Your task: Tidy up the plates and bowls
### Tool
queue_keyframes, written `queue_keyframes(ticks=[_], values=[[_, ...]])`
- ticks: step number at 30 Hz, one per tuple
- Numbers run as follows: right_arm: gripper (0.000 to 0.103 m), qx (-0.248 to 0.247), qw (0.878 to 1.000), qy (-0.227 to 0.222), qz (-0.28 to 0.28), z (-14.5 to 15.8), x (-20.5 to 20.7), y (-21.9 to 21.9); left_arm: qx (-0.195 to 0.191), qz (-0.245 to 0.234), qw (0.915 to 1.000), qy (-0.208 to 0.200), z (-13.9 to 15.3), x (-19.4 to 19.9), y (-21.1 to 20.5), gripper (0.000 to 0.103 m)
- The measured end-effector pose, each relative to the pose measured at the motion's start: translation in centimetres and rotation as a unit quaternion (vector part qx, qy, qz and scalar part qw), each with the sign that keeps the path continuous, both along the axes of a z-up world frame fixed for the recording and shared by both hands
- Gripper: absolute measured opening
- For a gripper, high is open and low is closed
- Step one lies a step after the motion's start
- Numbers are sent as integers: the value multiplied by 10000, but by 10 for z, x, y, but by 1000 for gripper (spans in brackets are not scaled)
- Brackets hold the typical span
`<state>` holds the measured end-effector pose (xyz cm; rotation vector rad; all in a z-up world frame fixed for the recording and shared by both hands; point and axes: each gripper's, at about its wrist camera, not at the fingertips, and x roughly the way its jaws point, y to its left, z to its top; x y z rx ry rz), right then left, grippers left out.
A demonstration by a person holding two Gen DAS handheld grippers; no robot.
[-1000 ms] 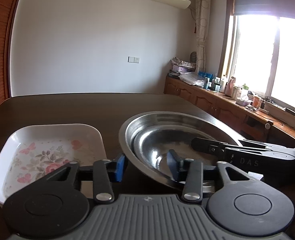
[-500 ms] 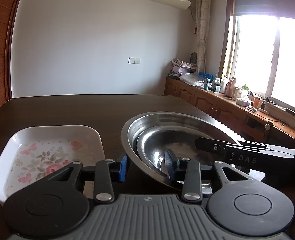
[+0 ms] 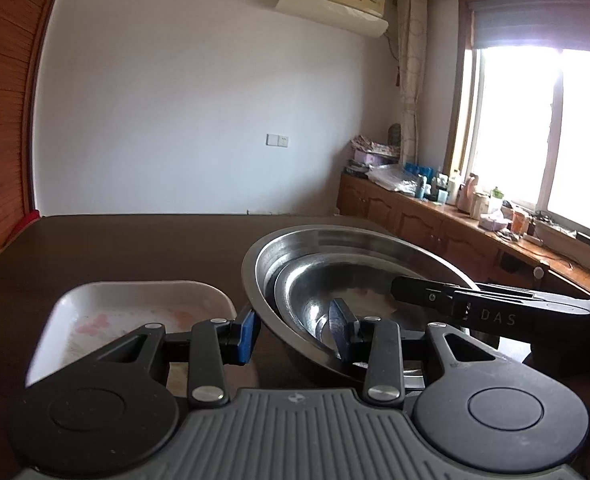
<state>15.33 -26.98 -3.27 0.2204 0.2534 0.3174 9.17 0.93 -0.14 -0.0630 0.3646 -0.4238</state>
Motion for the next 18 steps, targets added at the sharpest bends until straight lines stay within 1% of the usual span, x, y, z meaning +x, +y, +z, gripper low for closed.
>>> queue_keyframes(ticks=[6,12,18], values=[[37,-9,9997,-54,220,6,5,12,-26,253,9996,-117,9,-3,25,68],[37,-84,9987,-135,483,11,12,32,-69,582,9982,-129,11,-3,51,68],[37,-69,9969,-57,778,12,19,55,-80,862,9961,-141,11,-5,79,68]])
